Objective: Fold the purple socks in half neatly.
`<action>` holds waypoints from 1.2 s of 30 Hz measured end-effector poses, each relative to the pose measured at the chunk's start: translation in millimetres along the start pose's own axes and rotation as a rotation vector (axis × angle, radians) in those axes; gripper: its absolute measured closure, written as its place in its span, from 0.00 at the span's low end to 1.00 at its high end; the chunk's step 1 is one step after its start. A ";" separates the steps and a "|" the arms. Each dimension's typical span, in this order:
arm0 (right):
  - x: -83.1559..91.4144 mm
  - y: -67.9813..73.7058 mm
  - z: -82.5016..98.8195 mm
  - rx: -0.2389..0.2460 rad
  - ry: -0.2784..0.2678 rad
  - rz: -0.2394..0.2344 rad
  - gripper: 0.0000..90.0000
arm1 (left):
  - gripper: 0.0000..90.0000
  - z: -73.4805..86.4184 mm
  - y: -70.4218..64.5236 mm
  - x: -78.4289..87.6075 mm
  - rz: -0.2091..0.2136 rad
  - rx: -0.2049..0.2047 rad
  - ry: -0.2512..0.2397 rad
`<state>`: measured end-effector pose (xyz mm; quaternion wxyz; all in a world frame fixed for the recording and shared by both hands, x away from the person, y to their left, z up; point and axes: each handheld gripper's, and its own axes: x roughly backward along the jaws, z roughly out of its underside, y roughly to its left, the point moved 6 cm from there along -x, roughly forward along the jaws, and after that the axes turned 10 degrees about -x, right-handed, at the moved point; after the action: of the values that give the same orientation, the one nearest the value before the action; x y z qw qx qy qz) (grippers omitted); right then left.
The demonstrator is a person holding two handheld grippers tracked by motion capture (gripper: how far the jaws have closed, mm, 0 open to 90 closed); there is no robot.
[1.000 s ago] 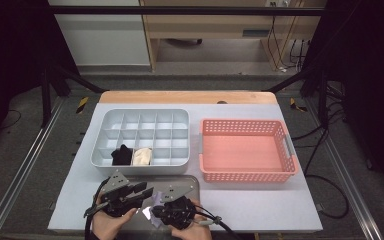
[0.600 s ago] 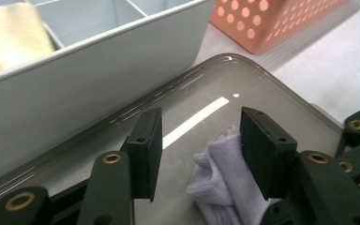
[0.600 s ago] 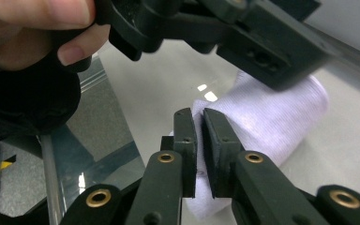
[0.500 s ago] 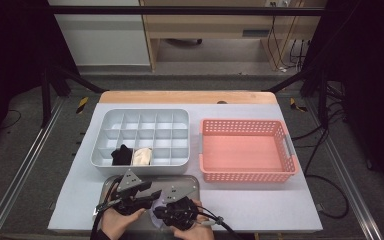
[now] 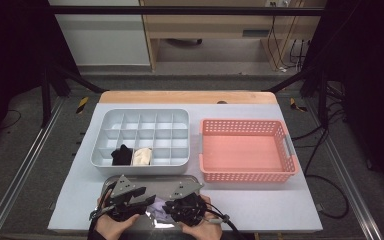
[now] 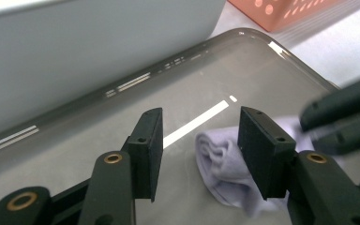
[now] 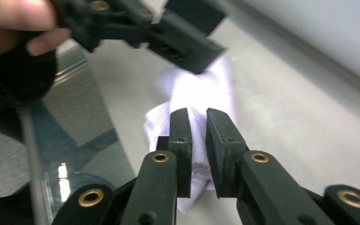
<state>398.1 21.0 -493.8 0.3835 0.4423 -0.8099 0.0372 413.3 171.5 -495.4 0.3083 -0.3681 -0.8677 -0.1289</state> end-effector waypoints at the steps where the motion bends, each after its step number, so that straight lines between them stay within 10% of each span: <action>1: 0.0 0.0 0.0 0.000 0.000 0.000 0.89 | 0.55 1.3 -0.5 0.5 0.002 -0.001 0.002; 17: 24.5 -6.5 -14.3 -0.087 -0.110 0.008 0.87 | 0.50 8.0 -13.8 5.3 0.008 0.014 -0.007; 36: 12.8 -5.9 22.8 -0.086 -0.029 0.027 0.66 | 0.36 11.4 -29.7 4.5 0.118 0.061 -0.016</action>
<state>385.1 -0.4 -503.1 0.3899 0.4149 -0.8221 0.0013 384.5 158.4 -501.2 0.3196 -0.4101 -0.8504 -0.0812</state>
